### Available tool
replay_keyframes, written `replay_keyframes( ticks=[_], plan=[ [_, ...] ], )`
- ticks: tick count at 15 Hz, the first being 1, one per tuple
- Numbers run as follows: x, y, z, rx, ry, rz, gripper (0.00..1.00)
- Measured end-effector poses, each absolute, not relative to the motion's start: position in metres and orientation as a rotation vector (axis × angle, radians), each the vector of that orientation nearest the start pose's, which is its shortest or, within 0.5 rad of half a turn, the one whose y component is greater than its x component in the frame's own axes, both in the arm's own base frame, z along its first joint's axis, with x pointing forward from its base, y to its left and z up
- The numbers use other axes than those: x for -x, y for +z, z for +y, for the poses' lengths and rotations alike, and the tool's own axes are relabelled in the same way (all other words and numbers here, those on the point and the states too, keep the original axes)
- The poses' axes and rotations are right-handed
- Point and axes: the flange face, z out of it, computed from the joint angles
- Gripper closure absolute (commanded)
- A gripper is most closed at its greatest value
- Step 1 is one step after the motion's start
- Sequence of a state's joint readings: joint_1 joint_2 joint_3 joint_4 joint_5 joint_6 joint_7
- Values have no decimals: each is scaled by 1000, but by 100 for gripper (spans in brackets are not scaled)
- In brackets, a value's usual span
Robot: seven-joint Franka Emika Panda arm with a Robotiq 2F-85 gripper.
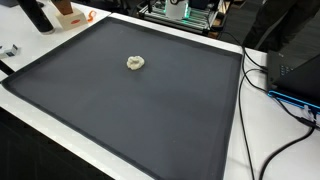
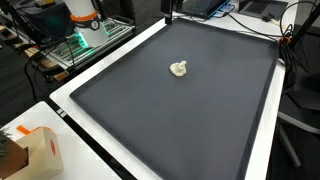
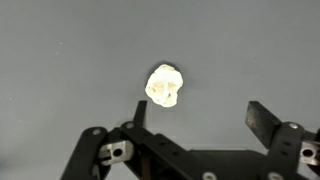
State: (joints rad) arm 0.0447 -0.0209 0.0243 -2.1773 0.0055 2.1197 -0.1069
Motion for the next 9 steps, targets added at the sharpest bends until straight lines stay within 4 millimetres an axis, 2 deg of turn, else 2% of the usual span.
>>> replay_keyframes(
  ticks=[5, 9],
  plan=[
    [-521, 372, -34, 2970, 91, 117, 0],
    [-517, 338, -69, 2812, 93, 390, 0]
  ],
)
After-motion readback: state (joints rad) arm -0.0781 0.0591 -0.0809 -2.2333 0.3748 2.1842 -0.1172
